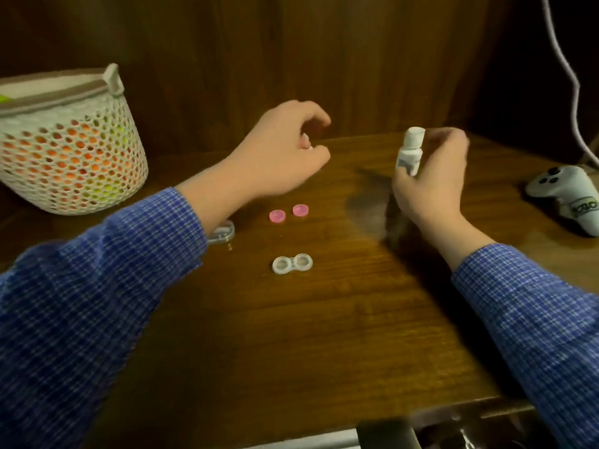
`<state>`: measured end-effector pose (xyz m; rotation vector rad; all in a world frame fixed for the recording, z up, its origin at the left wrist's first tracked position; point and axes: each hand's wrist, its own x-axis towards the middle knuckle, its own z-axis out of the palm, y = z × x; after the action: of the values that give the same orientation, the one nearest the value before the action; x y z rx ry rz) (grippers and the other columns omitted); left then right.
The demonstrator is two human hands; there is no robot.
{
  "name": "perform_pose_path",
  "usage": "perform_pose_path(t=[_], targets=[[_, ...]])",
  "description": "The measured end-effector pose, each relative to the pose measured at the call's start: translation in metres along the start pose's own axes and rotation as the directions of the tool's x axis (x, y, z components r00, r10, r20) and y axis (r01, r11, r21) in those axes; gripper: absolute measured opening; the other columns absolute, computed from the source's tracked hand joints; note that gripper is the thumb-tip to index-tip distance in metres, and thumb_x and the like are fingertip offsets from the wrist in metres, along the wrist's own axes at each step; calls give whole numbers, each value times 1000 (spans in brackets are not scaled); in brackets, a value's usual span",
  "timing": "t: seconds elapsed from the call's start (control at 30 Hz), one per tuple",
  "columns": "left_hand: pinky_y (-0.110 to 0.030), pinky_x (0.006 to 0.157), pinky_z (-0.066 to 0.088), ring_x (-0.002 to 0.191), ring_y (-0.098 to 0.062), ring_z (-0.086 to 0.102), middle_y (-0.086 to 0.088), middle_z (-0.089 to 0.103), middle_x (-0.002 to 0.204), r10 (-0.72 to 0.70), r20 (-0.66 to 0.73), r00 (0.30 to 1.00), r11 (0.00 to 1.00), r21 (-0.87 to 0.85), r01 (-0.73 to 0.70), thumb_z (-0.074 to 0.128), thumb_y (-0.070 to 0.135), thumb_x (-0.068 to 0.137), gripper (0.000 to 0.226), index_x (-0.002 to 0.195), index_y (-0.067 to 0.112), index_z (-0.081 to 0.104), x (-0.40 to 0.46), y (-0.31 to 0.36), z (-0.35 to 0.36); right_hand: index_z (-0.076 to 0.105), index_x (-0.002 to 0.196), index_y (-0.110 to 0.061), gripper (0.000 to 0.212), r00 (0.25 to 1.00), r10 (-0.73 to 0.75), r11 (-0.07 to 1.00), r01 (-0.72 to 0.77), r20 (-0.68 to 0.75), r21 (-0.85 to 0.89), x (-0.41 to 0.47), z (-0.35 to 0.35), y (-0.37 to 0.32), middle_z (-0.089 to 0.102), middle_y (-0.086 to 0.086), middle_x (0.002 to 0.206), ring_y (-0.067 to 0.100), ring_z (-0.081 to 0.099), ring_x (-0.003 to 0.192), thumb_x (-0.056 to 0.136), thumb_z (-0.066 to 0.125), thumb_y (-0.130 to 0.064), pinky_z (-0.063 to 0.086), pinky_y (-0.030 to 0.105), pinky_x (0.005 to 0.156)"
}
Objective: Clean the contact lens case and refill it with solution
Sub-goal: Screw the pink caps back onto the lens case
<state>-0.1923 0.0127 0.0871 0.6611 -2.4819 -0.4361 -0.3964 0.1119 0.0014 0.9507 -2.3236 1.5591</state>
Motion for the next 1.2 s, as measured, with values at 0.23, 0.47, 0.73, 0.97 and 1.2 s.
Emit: perform_pose_path(t=[0.23,0.47,0.73,0.97,1.2], targets=[[-7,63,45,83,10,56,17,60,102,-131,4,991,981,-141,130,70,21,91,32,120,32,64,-105,-37,3,59,129,-20,43,812,-250,963,265,528,48,-39,40,-31,61,-5,118,5,63,85,90,75,-26,50,20,70],[-12,75,48,107,9,51,29,53,117,-120,201,972,987,-84,139,62,66,70,80,144,48,38,-133,-52,28,57,140,-23,70,718,-212,917,381,663,-119,-37,81,-36,58,-5,124,11,60,97,81,73,-57,51,26,75],[-14,84,47,108,8,50,29,56,110,-104,245,964,986,-101,132,64,64,71,82,145,48,32,-129,-56,34,60,139,-24,58,688,-244,907,412,683,-92,-34,87,-37,61,-12,105,5,60,83,87,74,-47,43,17,64],[-17,87,48,106,5,53,27,59,108,-95,219,971,983,-132,126,77,47,81,76,145,45,36,-130,-59,36,64,137,-20,53,669,-257,901,427,697,-79,-35,85,-39,61,-10,103,5,59,82,90,72,-42,43,19,65],[-18,83,49,104,0,56,24,62,102,-97,201,975,974,-181,134,80,38,82,70,141,43,42,-129,-61,37,75,110,-24,22,629,-239,905,420,740,-65,-35,82,-46,66,-10,98,4,60,83,92,73,-36,46,17,66]])
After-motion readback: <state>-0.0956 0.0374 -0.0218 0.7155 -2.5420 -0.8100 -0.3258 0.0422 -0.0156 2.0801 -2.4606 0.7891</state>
